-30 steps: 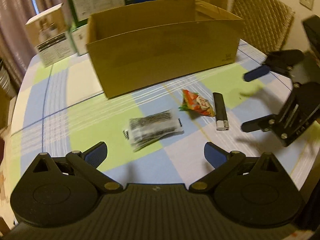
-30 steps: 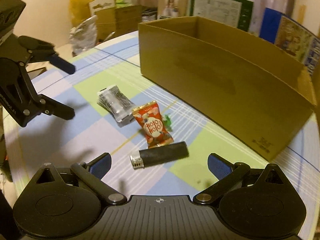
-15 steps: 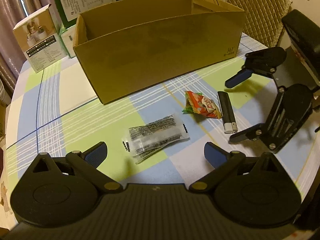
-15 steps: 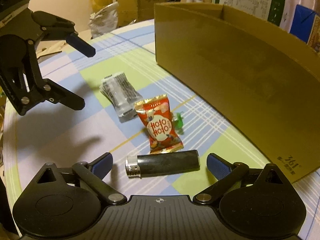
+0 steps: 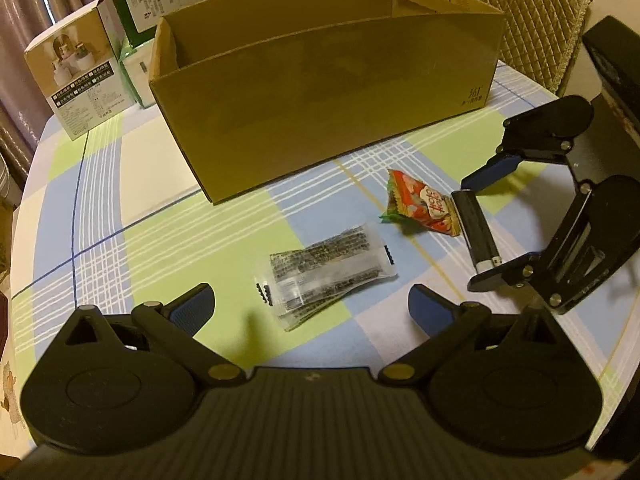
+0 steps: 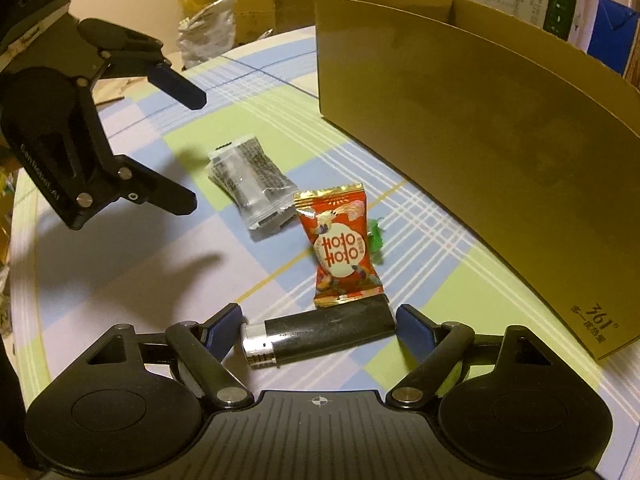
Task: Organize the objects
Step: 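Grasp the black lighter with the right tool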
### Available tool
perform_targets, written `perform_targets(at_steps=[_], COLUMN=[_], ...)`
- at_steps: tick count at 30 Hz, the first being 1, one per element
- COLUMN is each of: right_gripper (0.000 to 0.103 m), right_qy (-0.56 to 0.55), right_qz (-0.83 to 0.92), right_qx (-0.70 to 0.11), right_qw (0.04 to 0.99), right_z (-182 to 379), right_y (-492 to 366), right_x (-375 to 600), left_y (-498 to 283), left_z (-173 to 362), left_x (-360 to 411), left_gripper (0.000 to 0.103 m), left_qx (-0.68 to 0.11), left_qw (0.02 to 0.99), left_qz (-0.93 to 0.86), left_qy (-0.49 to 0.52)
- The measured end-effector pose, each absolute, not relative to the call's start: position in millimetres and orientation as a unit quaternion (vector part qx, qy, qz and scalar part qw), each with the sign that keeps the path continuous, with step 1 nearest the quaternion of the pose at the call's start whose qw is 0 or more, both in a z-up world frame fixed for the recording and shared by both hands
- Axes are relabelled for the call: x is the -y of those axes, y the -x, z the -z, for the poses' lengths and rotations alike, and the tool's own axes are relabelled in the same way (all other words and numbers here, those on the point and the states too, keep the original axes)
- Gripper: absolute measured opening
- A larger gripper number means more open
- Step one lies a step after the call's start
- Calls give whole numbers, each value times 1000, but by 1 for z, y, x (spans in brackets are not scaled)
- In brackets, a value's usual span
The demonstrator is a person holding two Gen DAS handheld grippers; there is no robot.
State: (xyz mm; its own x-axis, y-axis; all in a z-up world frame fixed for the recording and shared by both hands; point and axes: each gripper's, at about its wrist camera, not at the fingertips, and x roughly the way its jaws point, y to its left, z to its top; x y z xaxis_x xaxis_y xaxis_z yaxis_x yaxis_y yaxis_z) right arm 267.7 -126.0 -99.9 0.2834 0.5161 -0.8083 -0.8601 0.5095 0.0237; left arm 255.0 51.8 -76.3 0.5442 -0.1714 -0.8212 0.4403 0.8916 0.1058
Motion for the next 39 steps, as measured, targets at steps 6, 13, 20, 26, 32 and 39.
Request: perform_targets(at_steps=[6,13,20,26,32,39], right_gripper=[87,90,79,79,79,79], right_qy=[228,233,209,188,166,143], right_qz=[-474,-492,-470,-399,-381,-362], right_qx=[-388,-381,-411,-424,-426,-437], right_qw=[757,747,753,791,803,811], right_z=[101,101,93,76,72,71], right_y=[-263,-268,-269,-267,-276,-287], right_x=[134,137,135,138,140,144], left_y=[-254,-257,-264,-267,-272,-284], left_z=[80,82,82,85,99,108], left_x=[-52,-52,-53,-46,-39,-29], left_gripper=[101,101,101,101,92,78], left_qx=[-443,-444,-446,-428,-410,-416], left_qw=[865,865,864,865,856,843], left_qz=[180,181,180,200,224,242], left_qy=[-153,-150,-148,-171,-219,-240])
